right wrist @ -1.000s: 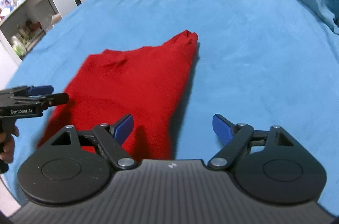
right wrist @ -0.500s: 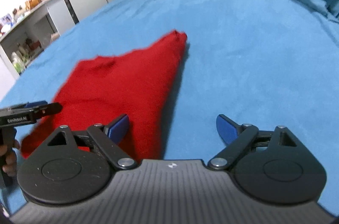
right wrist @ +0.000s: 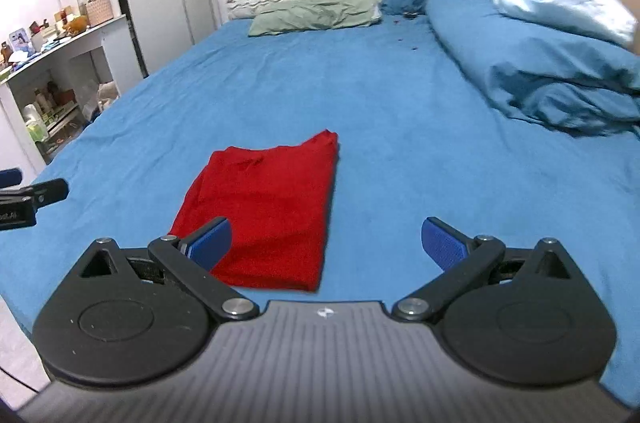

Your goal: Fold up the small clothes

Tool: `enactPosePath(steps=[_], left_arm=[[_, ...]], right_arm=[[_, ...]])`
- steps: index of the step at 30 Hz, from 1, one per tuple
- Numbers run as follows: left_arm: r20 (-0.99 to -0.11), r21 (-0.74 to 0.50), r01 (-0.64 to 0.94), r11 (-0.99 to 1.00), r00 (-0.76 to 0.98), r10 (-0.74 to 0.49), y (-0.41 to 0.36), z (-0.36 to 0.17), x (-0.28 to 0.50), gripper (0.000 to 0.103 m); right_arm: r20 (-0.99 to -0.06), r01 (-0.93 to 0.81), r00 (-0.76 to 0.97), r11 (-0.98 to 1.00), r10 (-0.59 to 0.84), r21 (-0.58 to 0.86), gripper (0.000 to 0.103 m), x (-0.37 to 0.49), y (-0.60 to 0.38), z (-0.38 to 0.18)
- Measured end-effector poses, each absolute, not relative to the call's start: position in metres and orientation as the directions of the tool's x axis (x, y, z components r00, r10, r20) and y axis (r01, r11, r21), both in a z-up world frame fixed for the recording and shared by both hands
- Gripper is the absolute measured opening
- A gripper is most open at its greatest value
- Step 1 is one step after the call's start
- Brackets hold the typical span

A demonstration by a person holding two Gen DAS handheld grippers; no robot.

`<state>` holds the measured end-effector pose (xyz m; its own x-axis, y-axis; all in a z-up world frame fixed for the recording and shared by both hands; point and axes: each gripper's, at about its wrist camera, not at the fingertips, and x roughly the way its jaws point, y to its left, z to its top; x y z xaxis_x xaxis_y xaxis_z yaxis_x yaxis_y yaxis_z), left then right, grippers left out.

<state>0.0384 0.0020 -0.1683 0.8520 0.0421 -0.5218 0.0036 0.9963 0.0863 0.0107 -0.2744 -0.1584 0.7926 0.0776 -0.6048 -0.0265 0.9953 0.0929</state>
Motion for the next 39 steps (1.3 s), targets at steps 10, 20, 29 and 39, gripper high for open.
enactPosePath(steps=[10,20,29,39], left_arm=[[-0.534,0.097,-0.005,0.995,0.843,0.056,-0.012,-0.167,-0.035,0.103],[-0.546,0.145,0.002,0.989,0.834,0.078,-0.031,-0.194,-0.061,0.103],[-0.548,0.108,-0.002,0.994,0.834,0.061,-0.028,-0.195,-0.071,0.103],[-0.546,0.095,-0.003,0.996,0.836,0.054,-0.025,-0.193,-0.072,0.103]], right_arm=[[-0.656,0.047,0.755,0.998,-0.003,0.050,0.103,-0.080,-0.275,-0.155],[-0.679,0.055,0.732,0.998,-0.061,-0.031,0.103,-0.110,-0.257,-0.178],[-0.685,0.055,0.728,0.998,-0.038,0.003,0.103,-0.111,-0.261,-0.176],[-0.682,0.051,0.730,0.999,-0.042,-0.006,0.103,-0.110,-0.262,-0.173]])
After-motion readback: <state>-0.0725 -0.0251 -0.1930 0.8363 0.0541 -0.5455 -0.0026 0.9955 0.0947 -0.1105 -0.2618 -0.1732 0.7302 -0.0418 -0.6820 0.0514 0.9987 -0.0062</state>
